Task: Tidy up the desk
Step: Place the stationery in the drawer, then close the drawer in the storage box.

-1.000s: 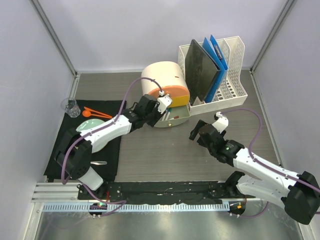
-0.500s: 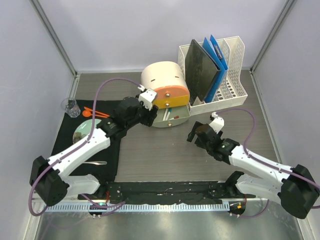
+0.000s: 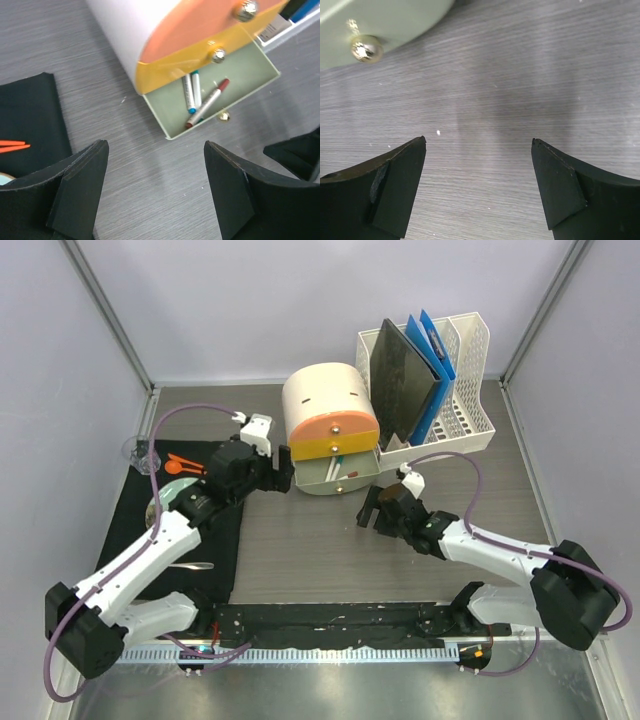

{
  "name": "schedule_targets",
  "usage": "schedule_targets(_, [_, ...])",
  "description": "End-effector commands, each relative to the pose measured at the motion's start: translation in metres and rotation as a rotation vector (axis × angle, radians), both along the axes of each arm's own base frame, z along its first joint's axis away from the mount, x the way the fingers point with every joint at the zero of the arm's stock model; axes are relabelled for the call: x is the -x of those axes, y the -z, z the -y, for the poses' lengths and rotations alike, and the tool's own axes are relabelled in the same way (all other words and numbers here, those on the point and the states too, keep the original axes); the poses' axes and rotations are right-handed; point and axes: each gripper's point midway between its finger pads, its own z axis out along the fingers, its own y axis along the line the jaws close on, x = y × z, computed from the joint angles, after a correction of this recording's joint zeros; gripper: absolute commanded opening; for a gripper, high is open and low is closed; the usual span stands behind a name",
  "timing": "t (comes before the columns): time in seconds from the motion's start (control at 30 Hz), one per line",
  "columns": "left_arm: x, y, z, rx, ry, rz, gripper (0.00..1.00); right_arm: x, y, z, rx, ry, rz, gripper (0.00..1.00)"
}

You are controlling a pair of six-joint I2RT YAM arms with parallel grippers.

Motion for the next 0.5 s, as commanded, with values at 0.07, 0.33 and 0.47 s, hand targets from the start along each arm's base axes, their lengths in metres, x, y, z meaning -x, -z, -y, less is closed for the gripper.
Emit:
schedule_targets(0.07, [-0.013,-0.011,-0.020,0.131,-0.074,-0.024,0.82,-0.028,-0.045,-0.021,-0.093,-0.015,0.164,0.89])
schedule_targets(0.33, [-0.038,-0.027,-0.028,0.210,-0.092,-0.007,0.83,-0.055,-0.072,-0.056,-0.279,-0.025,0.303,0.71])
schedule_targets(0.47, [-0.049,-0.032,-0.029,0.242,-0.089,-0.004,0.84,-0.066,-0.079,-0.077,-0.323,-0.063,0.322,0.68])
